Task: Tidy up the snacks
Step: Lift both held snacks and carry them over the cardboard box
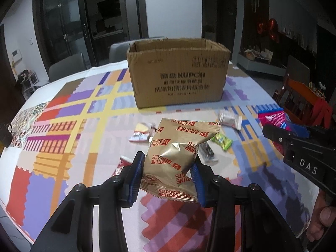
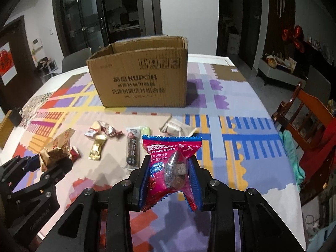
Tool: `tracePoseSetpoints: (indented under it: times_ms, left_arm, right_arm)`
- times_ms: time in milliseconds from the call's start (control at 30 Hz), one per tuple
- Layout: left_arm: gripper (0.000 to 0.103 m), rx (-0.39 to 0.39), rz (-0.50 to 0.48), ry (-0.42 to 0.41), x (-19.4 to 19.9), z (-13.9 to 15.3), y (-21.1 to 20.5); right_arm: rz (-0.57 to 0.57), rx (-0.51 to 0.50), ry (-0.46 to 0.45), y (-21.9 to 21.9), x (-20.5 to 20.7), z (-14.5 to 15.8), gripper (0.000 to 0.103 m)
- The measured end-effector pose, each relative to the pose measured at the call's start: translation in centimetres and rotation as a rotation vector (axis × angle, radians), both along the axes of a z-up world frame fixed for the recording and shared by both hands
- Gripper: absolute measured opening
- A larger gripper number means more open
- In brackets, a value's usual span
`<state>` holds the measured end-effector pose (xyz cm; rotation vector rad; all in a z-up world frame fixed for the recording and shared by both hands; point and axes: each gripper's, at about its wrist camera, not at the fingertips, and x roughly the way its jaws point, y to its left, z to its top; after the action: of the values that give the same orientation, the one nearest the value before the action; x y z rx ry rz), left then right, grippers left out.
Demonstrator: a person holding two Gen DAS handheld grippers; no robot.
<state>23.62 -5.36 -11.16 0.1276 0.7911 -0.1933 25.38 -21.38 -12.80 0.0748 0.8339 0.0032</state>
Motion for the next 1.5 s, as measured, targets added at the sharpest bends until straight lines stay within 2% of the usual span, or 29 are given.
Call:
tracePoseSetpoints:
  times_ms: [400, 800, 1500]
  left_arm:
    - [0.043, -0.039, 0.016, -0.046, 1.6, 3.5, 0.5]
    - [0.043, -0.04, 0.021, -0.124, 4.5, 7.1, 0.6]
    - [0.043, -0.07, 0.032, -0.171, 12.9, 11.1, 0.9]
  right_arm:
    - [0.025, 0.0, -0.07, 0.3, 1.4, 3.7, 0.036]
    - [0.03, -0.005, -0.14, 0.3, 3.8, 7.2, 0.035]
    - [0.032, -0.061, -0.25, 0.5, 10.3, 13.0, 0.035]
